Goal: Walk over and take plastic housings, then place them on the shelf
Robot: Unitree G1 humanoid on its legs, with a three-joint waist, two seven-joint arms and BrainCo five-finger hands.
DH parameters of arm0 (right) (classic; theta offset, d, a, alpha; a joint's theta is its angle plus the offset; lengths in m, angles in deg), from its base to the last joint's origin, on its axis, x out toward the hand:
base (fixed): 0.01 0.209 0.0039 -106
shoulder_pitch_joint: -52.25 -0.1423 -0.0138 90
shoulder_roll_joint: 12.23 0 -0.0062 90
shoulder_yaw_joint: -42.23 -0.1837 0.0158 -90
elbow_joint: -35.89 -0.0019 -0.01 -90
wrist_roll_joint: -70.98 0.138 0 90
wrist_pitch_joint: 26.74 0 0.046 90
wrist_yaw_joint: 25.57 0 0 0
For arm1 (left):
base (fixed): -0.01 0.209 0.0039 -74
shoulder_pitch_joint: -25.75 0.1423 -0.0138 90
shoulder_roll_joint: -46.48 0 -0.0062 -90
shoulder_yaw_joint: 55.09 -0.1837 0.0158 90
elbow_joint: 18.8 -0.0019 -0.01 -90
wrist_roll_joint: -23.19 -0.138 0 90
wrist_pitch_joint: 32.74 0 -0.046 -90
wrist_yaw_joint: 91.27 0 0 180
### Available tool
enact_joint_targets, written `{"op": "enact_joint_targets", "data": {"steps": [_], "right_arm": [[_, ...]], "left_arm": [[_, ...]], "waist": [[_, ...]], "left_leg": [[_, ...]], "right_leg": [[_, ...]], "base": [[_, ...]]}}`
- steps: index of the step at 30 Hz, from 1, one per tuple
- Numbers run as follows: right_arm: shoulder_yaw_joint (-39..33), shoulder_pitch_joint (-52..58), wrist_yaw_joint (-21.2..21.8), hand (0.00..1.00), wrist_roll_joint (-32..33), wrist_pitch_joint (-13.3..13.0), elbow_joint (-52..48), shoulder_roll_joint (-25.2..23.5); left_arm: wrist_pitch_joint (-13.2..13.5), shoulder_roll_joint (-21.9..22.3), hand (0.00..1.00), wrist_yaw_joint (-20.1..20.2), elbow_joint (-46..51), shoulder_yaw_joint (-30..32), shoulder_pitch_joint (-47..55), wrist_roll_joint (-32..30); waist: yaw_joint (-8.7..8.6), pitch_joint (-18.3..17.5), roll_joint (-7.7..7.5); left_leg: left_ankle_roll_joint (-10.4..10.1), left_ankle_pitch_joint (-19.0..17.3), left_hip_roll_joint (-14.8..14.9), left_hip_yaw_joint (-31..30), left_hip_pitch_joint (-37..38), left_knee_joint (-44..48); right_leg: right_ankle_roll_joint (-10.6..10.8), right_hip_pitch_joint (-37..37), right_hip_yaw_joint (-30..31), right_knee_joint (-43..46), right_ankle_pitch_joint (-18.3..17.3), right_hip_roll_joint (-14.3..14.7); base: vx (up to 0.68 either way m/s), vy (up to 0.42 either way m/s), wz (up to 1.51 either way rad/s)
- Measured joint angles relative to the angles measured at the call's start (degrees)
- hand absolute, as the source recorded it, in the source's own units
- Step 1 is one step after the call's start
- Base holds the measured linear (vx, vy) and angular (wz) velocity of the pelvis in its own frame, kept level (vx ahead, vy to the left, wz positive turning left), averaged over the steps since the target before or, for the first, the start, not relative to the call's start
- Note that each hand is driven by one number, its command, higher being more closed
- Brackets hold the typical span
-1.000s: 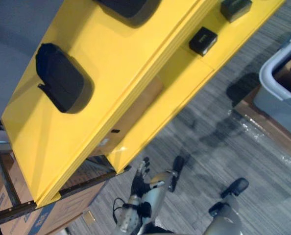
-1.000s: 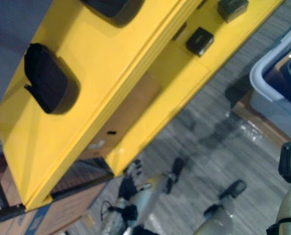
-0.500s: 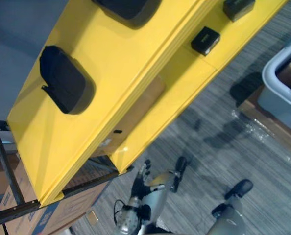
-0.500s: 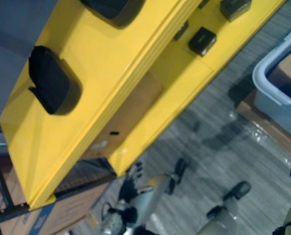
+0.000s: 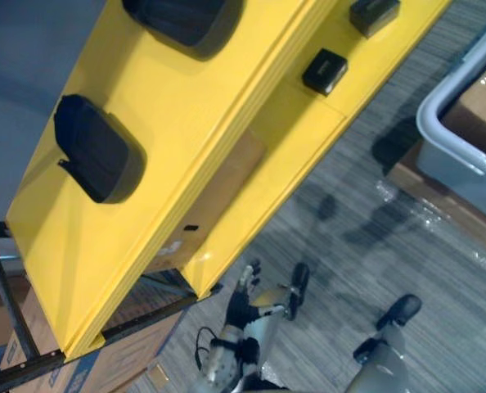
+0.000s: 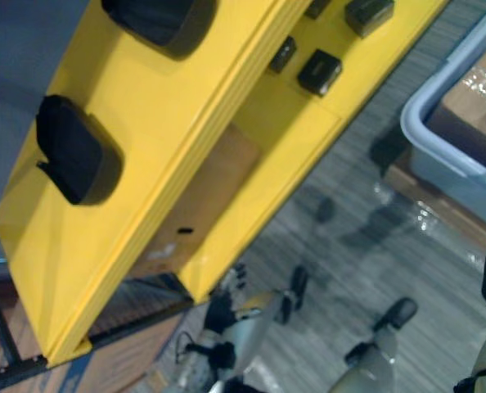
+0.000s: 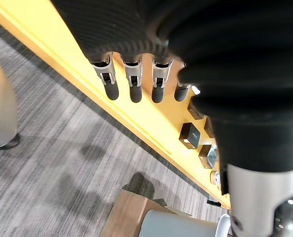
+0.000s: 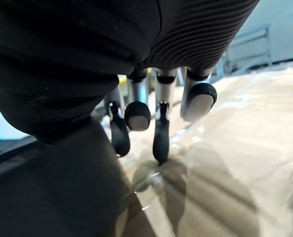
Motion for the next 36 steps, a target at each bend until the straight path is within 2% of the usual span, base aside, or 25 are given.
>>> {"op": "enact_joint_targets", "data": {"steps": [3,5,6,10,12,14,16,18,20,22,24,25,29,32,34,36], "right_arm": [[-0.34,0.00,-1.04,1.00,0.07,-0.67,0.42,0.04],[-0.68,0.00,-1.37,1.00,0.09,-1.90,0.42,0.09],[-0.67,0.00,-1.48,1.00,0.07,-3.39,0.41,0.08],[-0.70,-0.21,-3.34,1.00,-0.08,-7.52,0.38,0.04],[-0.70,-1.49,-5.30,1.00,-0.08,-9.68,-0.08,-0.35],[-1.19,-2.39,-6.51,1.00,-0.08,-10.75,-2.05,-0.78],[-1.29,-2.83,-7.19,1.00,-0.23,-11.41,-4.87,-1.77],[-1.37,-4.35,-7.51,1.00,-0.65,-11.47,-7.82,-4.00],[-1.81,-5.17,-7.55,1.00,-1.07,-11.45,-9.78,-5.16],[-1.88,-6.10,-8.26,1.00,-1.75,-11.45,-12.78,-8.14],[-1.88,-6.22,-8.79,1.00,-2.49,-11.47,-15.20,-9.61],[-1.88,-6.25,-8.81,1.00,-3.53,-11.47,-16.57,-10.35],[-1.78,-6.26,-9.14,1.00,-4.94,-11.47,-20.48,-12.64],[-1.69,-6.19,-9.29,1.00,-7.27,-11.85,-26.12,-12.79],[-1.79,-4.53,-9.50,1.00,-9.37,-13.57,-31.84,-12.80],[-1.96,-1.37,-10.03,1.00,-10.65,-14.87,-35.46,-12.84]], "left_arm": [[1.84,0.01,0.00,0.63,1.72,0.30,-0.07,0.20],[2.83,0.01,0.00,1.56,2.97,0.48,-0.37,0.30],[3.86,0.01,0.00,1.78,3.71,0.49,-1.11,0.17],[4.21,0.00,0.00,0.82,5.77,1.20,-6.81,-2.13],[4.01,-0.15,0.00,-0.94,7.93,4.03,-13.04,-3.60],[3.64,-0.79,0.00,-1.38,10.14,7.44,-18.07,-3.53],[2.55,-3.25,0.00,-2.31,12.18,9.77,-23.11,-3.05],[-0.24,-6.14,0.00,-2.87,13.26,11.96,-28.75,-2.90],[-2.49,-6.91,0.00,-3.07,13.34,12.02,-31.94,-2.63],[-6.97,-6.92,0.00,-3.33,13.24,12.44,-35.44,-2.60],[-9.65,-6.92,0.00,-3.36,13.28,12.54,-36.62,-2.49],[-11.47,-6.92,0.00,-3.37,13.25,13.16,-37.01,-2.49],[-15.08,-8.93,0.00,-3.42,13.25,17.13,-37.24,-2.48],[-16.97,-12.88,0.00,-3.09,13.49,20.14,-37.25,-2.15],[-18.70,-16.08,0.00,-1.93,14.76,23.45,-37.25,0.24],[-19.44,-17.02,0.00,-0.86,15.13,24.91,-37.25,2.09]], "waist": [[-0.24,0.01,-0.01],[-0.48,0.02,-0.03],[-0.61,0.02,-0.03],[-1.04,0.13,-0.18],[-1.73,0.46,-0.60],[-2.70,0.87,-1.14],[-4.26,1.57,-2.06],[-5.81,2.79,-3.72],[-6.37,3.38,-4.54],[-7.62,4.53,-6.16],[-8.69,4.85,-6.62],[-9.01,5.12,-7.00],[-10.58,6.15,-8.53],[-12.62,6.42,-9.06],[-14.53,6.71,-10.15],[-15.33,6.48,-11.07]], "left_leg": [[0.20,-0.13,-0.10,-0.15,-0.28,0.83],[0.21,-0.14,-0.15,-0.29,-0.34,0.88],[0.21,-0.14,-0.15,-0.43,-0.44,1.01],[0.21,-0.20,-0.13,-1.18,-0.83,1.44],[0.21,-0.20,-0.03,-1.36,-0.85,1.57],[0.20,-0.18,0.10,-1.31,-0.81,1.60],[0.18,-0.17,0.41,-1.13,-0.76,1.60],[0.16,-0.16,1.13,0.01,-0.56,1.52],[0.15,-0.14,1.65,0.57,-0.54,1.37],[-0.03,0.00,2.02,1.62,0.41,0.47],[-0.03,0.00,2.27,1.65,0.85,0.22],[-0.25,0.18,2.58,1.91,1.55,-0.60],[-0.80,0.78,3.02,2.94,5.22,-3.39],[-1.11,1.94,3.00,3.32,8.28,-6.59],[-1.53,2.75,3.05,3.57,10.31,-8.75],[-1.73,2.90,3.38,4.04,12.44,-9.98]], "right_leg": [[-0.13,0.08,0.02,-0.32,0.26,0.00],[-0.13,0.10,-0.06,-0.31,0.26,0.00],[-0.13,0.10,-0.14,-0.28,0.25,0.03],[-0.13,0.11,-0.40,-0.03,0.25,0.25],[-0.26,0.18,-0.40,0.06,0.35,0.41],[-0.42,0.17,-0.27,0.05,0.47,0.56],[-0.52,0.11,-0.07,-0.05,0.56,0.84],[-0.96,-0.27,1.15,-0.68,1.03,1.43],[-1.51,-0.67,1.75,-1.12,1.55,1.85],[-1.33,-0.77,3.05,-1.60,2.02,2.07],[-1.49,-0.67,3.25,-1.62,2.23,2.33],[-2.41,-0.65,3.35,-1.88,2.96,2.71],[-3.20,0.95,3.46,-2.24,3.60,3.38],[-3.21,2.36,3.53,-2.42,3.60,3.36],[-3.21,3.27,3.59,-2.48,3.61,3.64],[-3.21,4.46,3.99,-2.63,3.61,4.00]], "base": [[-0.04,0.001,-0.02],[-0.04,-0.004,0.01],[-0.05,-0.014,0.04],[-0.06,-0.013,0.05],[-0.09,-0.014,0.01],[-0.08,-0.016,-0.04],[-0.07,-0.021,-0.10],[-0.06,-0.029,-0.25],[-0.03,-0.020,-0.24],[-0.02,-0.018,-0.27],[-0.01,-0.010,-0.20],[-0.01,-0.014,-0.20],[0.01,-0.013,-0.18],[0.02,-0.018,-0.04],[0.02,-0.013,-0.07],[0.03,-0.007,-0.13]]}}
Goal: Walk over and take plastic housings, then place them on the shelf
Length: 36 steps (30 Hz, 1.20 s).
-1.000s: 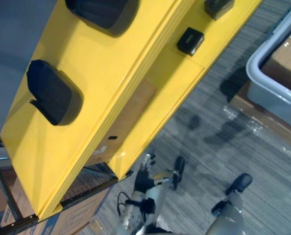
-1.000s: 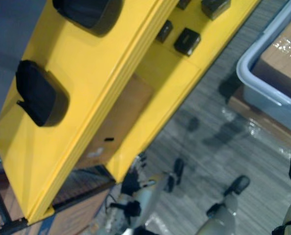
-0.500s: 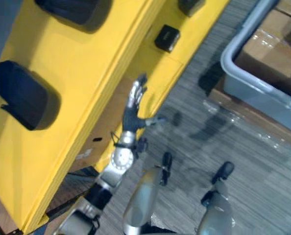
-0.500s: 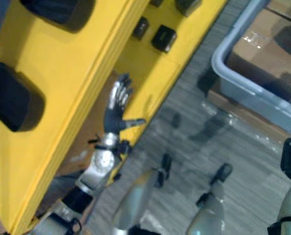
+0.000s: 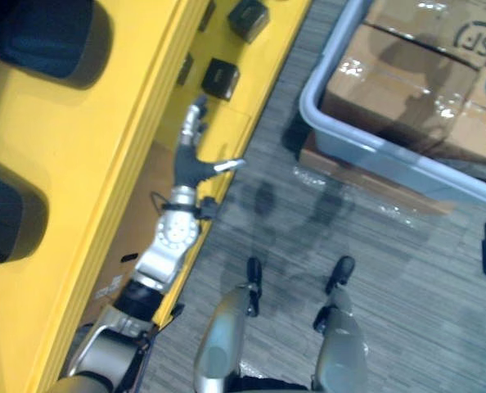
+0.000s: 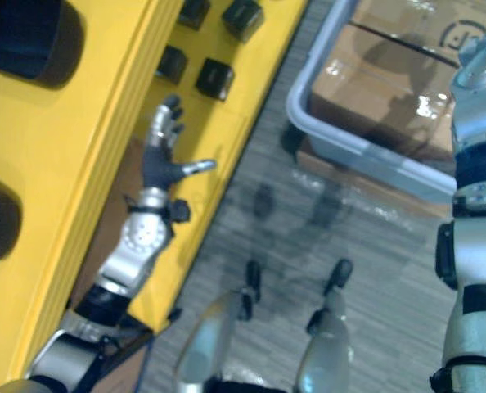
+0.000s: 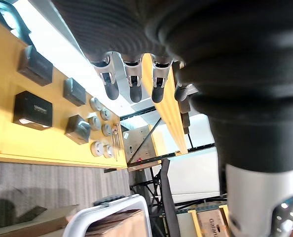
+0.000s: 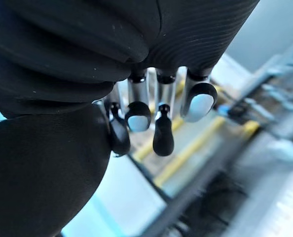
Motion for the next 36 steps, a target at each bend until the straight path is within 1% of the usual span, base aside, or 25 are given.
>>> {"op": "enact_joint_targets", "data": {"steps": [1,3,4,5,6,7,8,9,10,11,13,15,17,18,20,21,23,24,27,28,30,31,32,34,36], "right_arm": [[-0.19,1.03,0.00,1.00,-0.52,-0.43,-1.06,-0.07],[-1.27,5.53,-0.03,1.00,-2.60,-1.65,-5.09,-0.78],[-1.57,6.74,-0.03,1.00,-3.07,-1.82,-5.92,-1.17],[-2.42,8.88,-0.03,1.00,-3.95,-2.23,-7.65,-2.52],[-3.29,11.07,-0.02,1.00,-4.84,-2.37,-9.58,-3.89],[-3.50,12.37,-0.03,1.00,-5.29,-2.38,-10.62,-4.29],[-3.70,15.06,-0.03,1.00,-5.55,-2.42,-12.67,-4.92],[-4.16,17.69,-0.02,1.00,-6.78,-2.59,-14.78,-6.05],[-4.52,18.93,-0.02,1.00,-7.70,-2.80,-15.75,-6.79],[-4.55,20.48,-0.02,1.00,-8.67,-2.98,-17.12,-7.66],[-5.03,23.69,0.19,1.00,-10.74,-3.98,-20.25,-9.58],[-5.53,27.47,0.36,1.00,-13.30,-5.11,-22.99,-11.59],[-5.54,29.30,0.43,1.00,-14.44,-5.49,-23.45,-12.42],[-5.58,30.77,0.52,1.00,-15.42,-5.66,-23.45,-13.50],[-5.57,32.80,1.50,1.00,-17.32,-6.17,-23.46,-14.92],[-5.49,33.80,1.90,1.00,-18.84,-6.99,-23.47,-15.92],[-5.29,35.31,2.90,1.00,-20.80,-8.00,-23.84,-16.71],[-5.23,36.33,3.26,1.00,-21.60,-8.49,-24.57,-16.82],[-3.92,37.59,4.07,1.00,-23.80,-9.98,-24.81,-16.95],[-3.41,37.84,4.24,1.00,-24.10,-10.10,-24.80,-16.95],[-1.67,38.50,5.63,1.00,-25.73,-10.47,-24.79,-16.96],[-1.20,38.52,6.11,1.00,-26.13,-10.63,-24.77,-16.98],[-0.09,38.79,7.17,1.00,-26.86,-11.45,-24.68,-17.01],[0.95,39.03,7.87,1.00,-27.72,-11.65,-24.62,-17.02],[2.14,40.19,8.97,1.00,-28.77,-12.46,-24.34,-17.78]], "left_arm": [[-0.25,-0.19,0.00,0.34,0.26,0.39,-0.03,0.49],[-1.06,-1.13,0.00,1.35,1.31,0.89,-0.55,2.35],[-1.46,-1.19,0.00,1.52,1.33,1.00,-0.83,2.67],[-1.78,-1.27,0.00,2.05,1.36,1.61,-1.14,2.80],[-2.27,-1.26,0.00,2.67,1.39,2.34,-1.29,4.18],[-3.01,-1.22,0.00,2.78,1.29,2.44,-1.52,4.75],[-4.27,-1.20,0.00,3.12,1.27,2.56,-1.61,5.32],[-4.82,-1.19,0.00,3.38,1.18,2.86,-1.50,7.00],[-5.32,-1.18,0.00,3.49,1.13,3.12,-1.50,7.29],[-5.93,-1.19,0.00,3.72,0.99,3.49,-1.55,7.58],[-7.21,-1.00,0.00,4.93,0.31,4.69,-1.49,11.25],[-9.50,-0.79,0.00,5.42,-1.83,4.92,-1.48,14.31],[-10.80,-0.09,0.00,5.67,-2.80,4.91,-1.41,16.08],[-11.37,0.79,0.00,6.32,-3.47,4.91,-0.95,16.92],[-12.59,1.86,0.00,7.46,-4.19,4.69,-0.57,18.44],[-13.03,2.19,0.00,7.75,-4.43,4.62,-0.28,18.64],[-13.15,3.15,0.00,8.01,-4.85,4.59,0.60,20.73],[-13.41,3.86,0.00,9.04,-5.30,4.45,1.27,21.53],[-15.64,3.98,0.00,10.93,-6.27,2.90,2.94,25.18],[-15.93,3.99,0.00,11.39,-6.50,2.23,3.29,25.23],[-17.77,4.25,0.00,12.54,-6.50,0.05,4.41,27.62],[-18.18,4.39,0.00,12.85,-6.50,-0.25,4.56,28.26],[-19.15,5.31,0.00,13.93,-6.52,-0.30,4.83,29.66],[-19.37,5.84,0.00,14.12,-6.52,-0.41,5.00,29.64],[-19.38,5.77,0.00,14.32,-6.52,-1.91,5.31,29.62]], "waist": [[-0.09,-0.02,-0.39],[-1.39,-0.32,-1.50],[-1.66,-0.61,-2.05],[-2.03,-1.15,-3.14],[-2.81,-1.58,-4.01],[-2.98,-1.63,-4.33],[-2.99,-1.97,-4.96],[-2.95,-2.99,-5.28],[-2.95,-3.84,-5.57],[-3.02,-4.93,-6.16],[-2.84,-6.26,-7.50],[-3.00,-8.12,-8.57],[-3.07,-8.54,-9.05],[-3.05,-9.85,-9.46],[-2.99,-11.82,-10.32],[-2.93,-12.42,-10.69],[-2.87,-13.83,-10.85],[-2.80,-14.61,-10.87],[-2.78,-15.76,-11.01],[-2.78,-16.25,-11.05],[-2.78,-17.70,-11.27],[-2.78,-17.95,-11.35],[-2.67,-18.33,-11.68],[-2.62,-18.75,-11.89],[-2.66,-19.28,-12.22]], "left_leg": [[-0.06,0.04,0.11,0.40,0.85,-0.48],[-0.18,0.12,0.43,0.62,2.89,-1.54],[-0.16,0.29,0.40,0.77,3.13,-1.75],[-0.28,0.46,0.39,1.05,3.84,-2.51],[-0.34,0.65,0.43,1.04,4.30,-2.68],[-0.34,0.65,0.50,1.01,4.92,-2.81],[-0.34,0.65,0.55,1.08,6.46,-3.13],[-0.37,0.65,0.64,1.20,7.31,-3.55],[-0.37,0.64,0.67,1.19,7.28,-3.62],[-0.42,0.66,0.71,1.30,7.38,-3.83],[-0.71,0.84,0.80,2.01,8.49,-4.43],[-0.81,0.88,1.02,2.20,9.18,-4.40],[-0.86,0.87,1.15,2.23,10.52,-4.45],[-0.99,0.78,1.23,2.23,10.95,-4.48],[-1.21,0.70,1.17,2.19,11.47,-4.38],[-1.44,0.69,1.34,2.18,12.32,-4.44],[-1.69,0.72,1.60,2.14,12.91,-4.75],[-2.02,0.95,1.61,2.04,13.31,-5.41],[-2.65,1.59,1.65,2.02,14.79,-7.07],[-2.74,1.78,1.65,2.00,14.84,-7.44],[-2.65,2.33,1.79,1.73,15.02,-8.30],[-2.66,2.43,1.78,1.66,15.09,-8.48],[-2.71,2.65,1.72,1.43,15.26,-8.55],[-2.71,2.66,1.67,1.29,15.29,-8.62],[-2.72,2.65,1.62,0.91,15.95,-8.77]], "right_leg": [[0.00,0.36,0.46,0.00,0.00,0.08],[0.00,1.82,0.71,-0.08,0.00,0.23],[0.00,1.86,0.74,-0.07,0.00,0.21],[-0.01,1.93,0.83,-0.08,0.00,0.25],[-0.01,2.34,0.84,-0.12,0.00,0.31],[-0.01,3.07,0.84,-0.35,0.00,0.44],[-0.01,4.52,0.87,-0.84,0.00,0.58],[-0.03,5.17,0.88,-0.96,-0.02,0.86],[-0.04,5.17,0.88,-1.07,-0.04,0.94],[-0.09,5.28,0.88,-1.46,-0.07,1.06],[-0.61,5.80,1.03,-1.60,-0.46,1.25],[-1.03,6.49,1.02,-1.60,-0.80,1.48],[-1.23,7.76,1.01,-1.60,-0.97,1.60],[-2.00,8.29,0.92,-1.61,-1.60,1.70],[-1.71,9.07,0.69,-1.61,-2.96,1.60],[-1.31,10.04,0.59,-1.61,-3.51,1.72],[-1.36,10.70,0.37,-1.62,-4.44,1.92],[-1.01,10.96,0.18,-1.61,-4.89,1.92],[-0.62,11.69,-0.16,-1.62,-5.17,1.94],[-0.60,11.66,-0.32,-1.62,-5.17,1.93],[0.06,11.65,-0.86,-1.61,-4.65,1.89],[0.16,11.67,-0.91,-1.61,-4.48,1.89],[0.23,11.86,-1.01,-1.61,-4.37,1.87],[0.25,11.90,-1.09,-1.61,-4.34,1.85],[0.28,12.69,-1.24,-1.61,-4.30,1.83]], "base": [[0.03,0.003,-0.21],[0.03,0.016,-0.11],[0.01,0.018,-0.10],[0.00,0.015,-0.10],[0.01,0.013,-0.07],[0.00,0.000,0.00],[0.01,0.012,-0.06],[0.00,0.013,-0.06],[0.00,0.010,-0.05],[0.00,0.001,-0.07],[-0.02,-0.004,-0.14],[-0.03,-0.005,-0.07],[-0.04,-0.003,-0.01],[-0.06,-0.010,-0.02],[-0.04,-0.022,0.02],[-0.06,-0.041,0.03],[-0.06,-0.044,0.04],[-0.05,-0.037,0.05],[-0.04,-0.024,0.03],[0.00,-0.010,0.06],[0.03,-0.003,0.08],[0.05,0.019,0.09],[0.03,0.025,0.07],[0.03,0.024,0.05],[0.03,0.032,0.07]]}}
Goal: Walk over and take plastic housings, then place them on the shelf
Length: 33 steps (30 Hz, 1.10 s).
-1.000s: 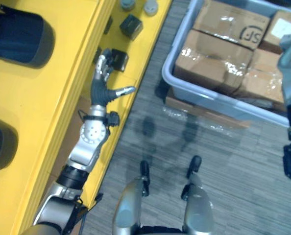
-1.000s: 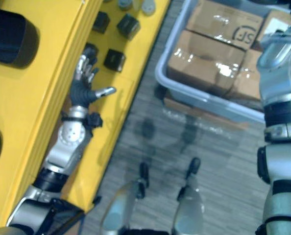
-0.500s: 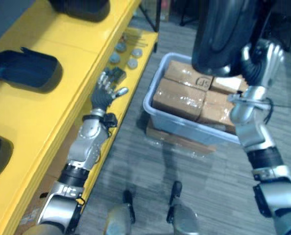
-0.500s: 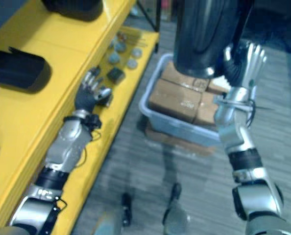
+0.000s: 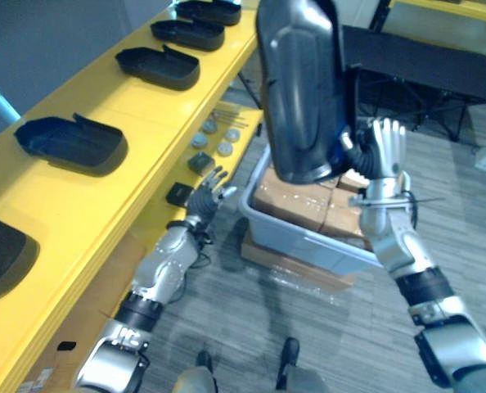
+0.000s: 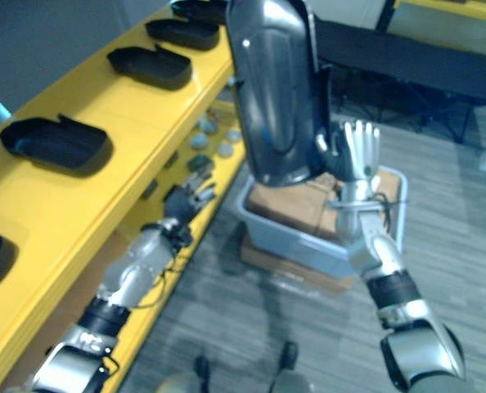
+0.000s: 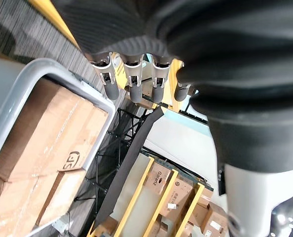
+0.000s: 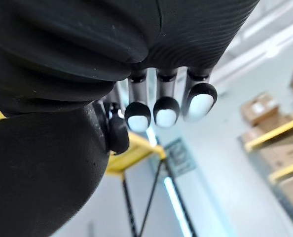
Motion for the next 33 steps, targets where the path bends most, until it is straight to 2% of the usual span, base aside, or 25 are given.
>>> {"op": "enact_joint_targets", "data": {"steps": [2,10,16,27,33], "right_arm": [[1.06,0.62,0.29,1.00,-0.57,-0.12,0.34,-0.27],[4.68,2.51,1.46,1.00,-4.01,-3.90,2.02,-0.28],[5.48,4.97,1.59,1.00,-5.21,-4.26,4.30,-0.24],[5.96,6.90,2.45,1.00,-6.69,-5.66,4.74,-0.29],[6.06,7.70,2.45,1.00,-7.50,-5.68,4.87,-0.30]], "left_arm": [[-0.01,0.18,0.00,0.22,0.00,-0.73,0.25,-0.02],[0.31,0.39,0.00,1.05,-0.01,-2.31,1.41,-0.05],[2.89,1.13,0.00,-0.18,0.00,-2.48,4.59,-0.19],[6.43,2.02,0.00,-0.24,0.27,-2.10,4.84,0.18],[6.69,2.45,0.00,-0.43,1.48,-1.98,5.01,2.12]], "waist": [[0.00,-0.68,-0.15],[0.00,-1.46,-0.44],[0.06,-3.04,-0.58],[0.24,-3.51,-1.27],[0.22,-3.52,-1.25]], "left_leg": [[0.00,-0.02,-0.04,-0.05,0.16,-0.04],[-0.08,0.07,-0.02,-0.04,0.89,-0.80],[-0.44,1.91,0.20,-0.15,2.03,-3.85],[-0.39,1.87,0.28,-0.31,2.17,-3.65],[-0.43,1.90,0.52,-0.01,2.51,-3.76]], "right_leg": [[0.00,0.21,-0.02,0.00,0.00,-0.06],[-0.52,0.92,0.04,-0.02,-0.96,-0.04],[0.03,0.51,-0.27,-0.01,-1.14,0.16],[0.06,0.91,-0.61,-0.01,-0.73,0.40],[-0.14,0.91,-0.18,-0.01,-0.83,0.66]], "base": [[0.01,0.033,0.05],[-0.04,0.007,0.00],[0.00,-0.004,0.01],[0.00,0.001,0.00],[-0.03,0.006,-0.04]]}}
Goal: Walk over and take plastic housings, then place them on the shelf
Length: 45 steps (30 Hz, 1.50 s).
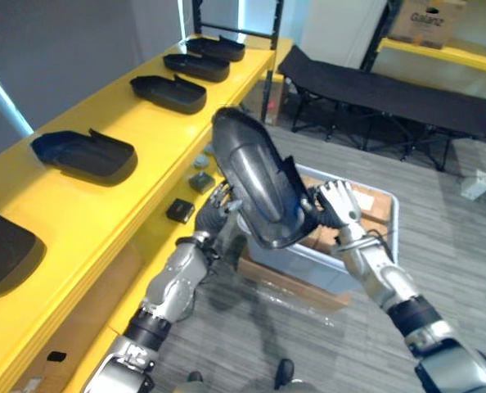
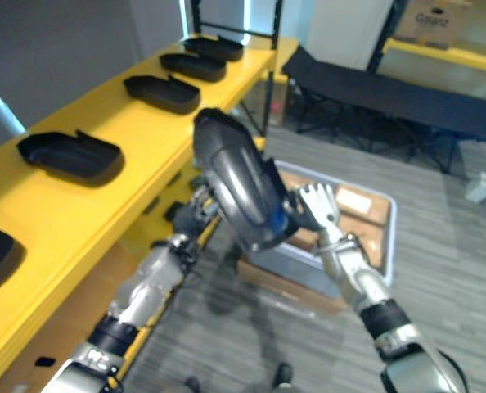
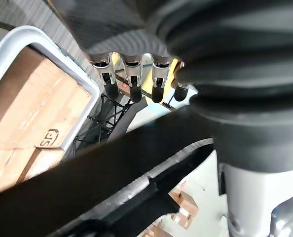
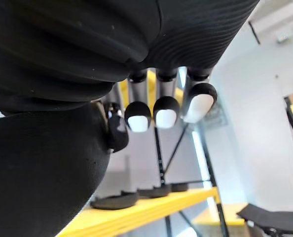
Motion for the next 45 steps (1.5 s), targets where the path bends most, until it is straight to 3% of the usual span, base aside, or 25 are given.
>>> {"op": "enact_joint_targets", "data": {"steps": [11,17,34,38,45], "right_arm": [[0.01,0.71,-0.14,1.00,-0.40,-1.06,1.03,-0.35],[0.01,0.73,-1.15,1.00,-1.03,-3.20,0.80,-1.29],[0.00,2.83,-1.85,1.00,-2.54,-4.95,-3.57,-1.41],[0.01,3.35,-2.27,1.00,-3.90,-7.06,-3.57,-1.41],[0.81,3.95,-2.27,1.00,-4.89,-8.51,-3.86,-1.40]], "left_arm": [[-0.26,1.12,0.00,-1.92,-0.43,0.42,0.17,-6.04],[-0.34,2.38,0.00,-2.88,-3.05,2.24,0.29,-9.97],[-0.22,2.67,0.00,-2.67,-5.36,4.79,2.85,-10.05],[-0.11,2.68,0.00,-2.63,-5.38,4.84,4.81,-10.05],[0.64,2.39,0.00,-2.64,-5.69,4.94,6.59,-10.04]], "waist": [[0.12,0.00,0.00],[0.16,0.01,0.03],[0.70,0.07,1.58],[0.97,0.08,1.60],[1.41,0.08,1.60]], "left_leg": [[-0.25,0.19,0.16,-0.10,0.37,-0.66],[-0.25,0.17,0.17,-0.15,0.36,-0.60],[-0.22,0.12,0.26,-0.12,0.36,-0.48],[-0.22,0.12,0.26,-0.13,0.39,-0.57],[-0.22,0.12,0.26,-0.18,0.40,-0.73]], "right_leg": [[-0.08,-0.01,0.05,0.00,-0.04,0.24],[-0.08,-0.01,0.09,0.00,-0.04,0.25],[-0.18,0.02,0.12,0.01,-0.11,0.34],[-0.18,0.01,0.12,0.01,-0.11,0.35],[-0.18,0.01,0.08,0.00,-0.11,0.34]], "base": [[0.00,0.001,-0.01],[0.00,0.000,0.00],[0.00,0.000,0.00],[0.00,0.000,0.00],[0.00,0.000,0.00]]}}
